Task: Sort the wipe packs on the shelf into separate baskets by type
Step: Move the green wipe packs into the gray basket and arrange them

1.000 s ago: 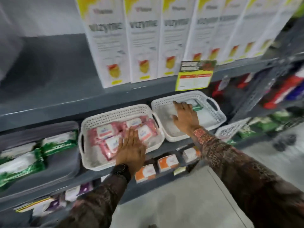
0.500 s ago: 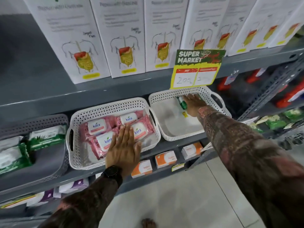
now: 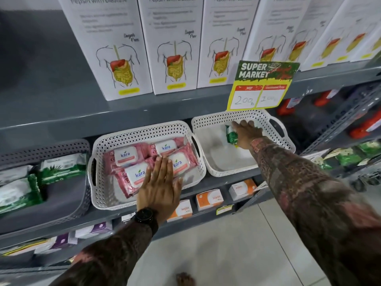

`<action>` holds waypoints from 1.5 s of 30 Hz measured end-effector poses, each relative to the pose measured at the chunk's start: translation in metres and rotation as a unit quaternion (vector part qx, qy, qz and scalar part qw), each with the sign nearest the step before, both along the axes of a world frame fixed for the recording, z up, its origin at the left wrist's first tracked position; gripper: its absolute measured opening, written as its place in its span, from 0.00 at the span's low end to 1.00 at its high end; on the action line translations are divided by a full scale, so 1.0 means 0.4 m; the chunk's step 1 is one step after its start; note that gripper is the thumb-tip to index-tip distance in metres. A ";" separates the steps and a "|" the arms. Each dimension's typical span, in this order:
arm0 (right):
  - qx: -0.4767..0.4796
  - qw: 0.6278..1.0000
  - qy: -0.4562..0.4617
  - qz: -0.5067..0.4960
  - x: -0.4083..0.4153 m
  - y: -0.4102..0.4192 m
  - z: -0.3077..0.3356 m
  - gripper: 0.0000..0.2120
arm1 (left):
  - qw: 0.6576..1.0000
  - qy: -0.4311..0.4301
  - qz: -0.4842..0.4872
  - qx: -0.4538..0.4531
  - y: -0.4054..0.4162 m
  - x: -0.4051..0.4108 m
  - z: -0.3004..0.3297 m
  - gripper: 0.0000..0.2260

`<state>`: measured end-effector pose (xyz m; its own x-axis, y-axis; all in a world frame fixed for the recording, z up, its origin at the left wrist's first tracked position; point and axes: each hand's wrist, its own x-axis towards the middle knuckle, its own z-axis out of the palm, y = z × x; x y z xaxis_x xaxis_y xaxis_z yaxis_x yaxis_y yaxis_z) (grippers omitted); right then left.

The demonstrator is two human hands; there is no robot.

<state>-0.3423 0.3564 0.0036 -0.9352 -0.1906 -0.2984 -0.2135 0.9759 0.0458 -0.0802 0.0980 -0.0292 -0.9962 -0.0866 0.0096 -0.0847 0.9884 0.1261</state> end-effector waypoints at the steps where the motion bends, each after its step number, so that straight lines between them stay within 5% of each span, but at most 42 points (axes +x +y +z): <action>1: -0.003 1.000 -0.005 -0.004 0.006 0.000 -0.003 0.38 | 1.000 -0.002 -0.003 0.001 -0.001 0.001 0.000 0.33; 5: -0.081 0.996 -0.019 -0.012 0.041 0.017 -0.003 0.35 | 1.000 0.001 -0.006 0.011 -0.005 0.003 0.002 0.33; 11: -0.136 0.986 0.091 -0.022 0.140 -0.031 0.055 0.35 | 0.997 0.008 -0.024 0.071 -0.024 0.002 0.016 0.33; 20: -0.140 0.945 0.226 0.192 0.358 -0.506 0.213 0.34 | 0.978 0.152 0.063 0.130 -0.317 0.178 0.049 0.33; 28: -0.174 0.894 0.187 0.369 0.679 -1.083 0.185 0.35 | 0.940 0.134 0.301 0.082 -0.800 0.526 -0.015 0.35; 32: -0.112 0.921 0.129 0.351 0.754 -1.197 0.112 0.40 | 0.959 0.093 0.263 0.052 -0.885 0.576 -0.035 0.41; 36: -0.085 0.953 0.052 0.285 0.792 -1.249 0.040 0.46 | 0.972 0.068 0.223 0.040 -0.943 0.604 -0.044 0.37; 41: -0.130 0.957 0.040 0.258 0.758 -1.216 0.047 0.55 | 0.970 0.111 0.203 0.075 -0.938 0.548 0.007 0.33; 45: -0.141 0.952 0.061 0.264 0.751 -1.176 0.042 0.53 | 0.982 0.079 0.168 0.031 -0.978 0.459 0.078 0.30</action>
<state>-0.0421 -0.1141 0.0203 -0.7111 -0.7003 -0.0619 -0.6876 0.7111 -0.1467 0.1036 -0.2930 0.0022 -0.8978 -0.4157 0.1453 -0.3797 0.8979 0.2229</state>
